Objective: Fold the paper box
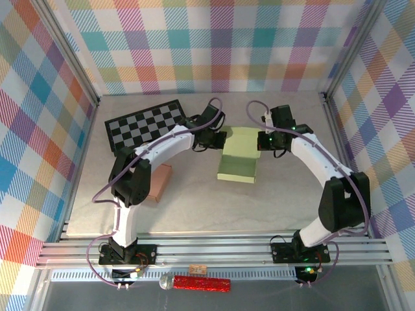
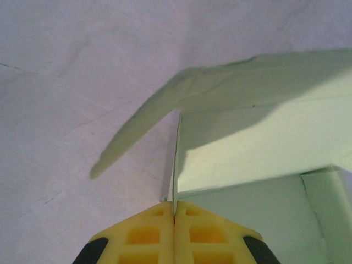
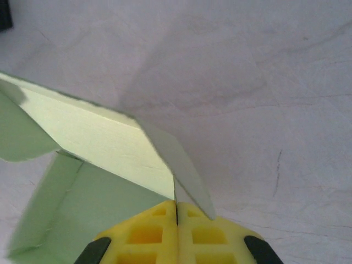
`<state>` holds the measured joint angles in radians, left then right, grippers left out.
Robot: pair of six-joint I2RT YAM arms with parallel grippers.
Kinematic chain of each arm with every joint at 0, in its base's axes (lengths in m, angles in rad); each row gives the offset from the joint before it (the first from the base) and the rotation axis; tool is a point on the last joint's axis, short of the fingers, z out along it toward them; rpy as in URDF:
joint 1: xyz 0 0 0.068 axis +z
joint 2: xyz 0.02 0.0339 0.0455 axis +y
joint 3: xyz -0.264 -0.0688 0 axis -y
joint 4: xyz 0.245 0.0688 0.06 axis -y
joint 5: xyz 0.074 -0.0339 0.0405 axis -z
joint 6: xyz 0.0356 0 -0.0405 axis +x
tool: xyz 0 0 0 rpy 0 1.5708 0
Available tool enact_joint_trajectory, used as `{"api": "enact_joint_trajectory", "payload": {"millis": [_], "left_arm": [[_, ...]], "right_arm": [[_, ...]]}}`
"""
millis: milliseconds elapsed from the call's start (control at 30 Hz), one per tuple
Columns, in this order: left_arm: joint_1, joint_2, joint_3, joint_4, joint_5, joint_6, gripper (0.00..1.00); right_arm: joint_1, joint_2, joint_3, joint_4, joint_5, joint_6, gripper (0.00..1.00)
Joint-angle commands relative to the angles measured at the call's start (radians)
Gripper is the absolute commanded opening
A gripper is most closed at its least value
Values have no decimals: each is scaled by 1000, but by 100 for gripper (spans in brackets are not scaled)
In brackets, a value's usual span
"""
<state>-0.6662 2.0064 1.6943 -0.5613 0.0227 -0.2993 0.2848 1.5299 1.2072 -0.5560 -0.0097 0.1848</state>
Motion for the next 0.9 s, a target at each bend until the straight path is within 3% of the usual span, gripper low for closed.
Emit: {"api": "enact_joint_trajectory", "payload": {"millis": [0, 300, 500, 867], "left_arm": [[-2, -85, -35, 99, -112, -55, 0], [24, -106, -164, 440, -206, -22, 0], [55, -112, -297, 686, -104, -24, 0], [81, -117, -436, 880, -9, -123, 10]], "right_arm": [[46, -53, -28, 127, 102, 142, 0], [112, 6, -122, 489, 201, 278, 0], [138, 46, -196, 709, 219, 271, 0], [213, 39, -344, 894, 299, 203, 0]]}}
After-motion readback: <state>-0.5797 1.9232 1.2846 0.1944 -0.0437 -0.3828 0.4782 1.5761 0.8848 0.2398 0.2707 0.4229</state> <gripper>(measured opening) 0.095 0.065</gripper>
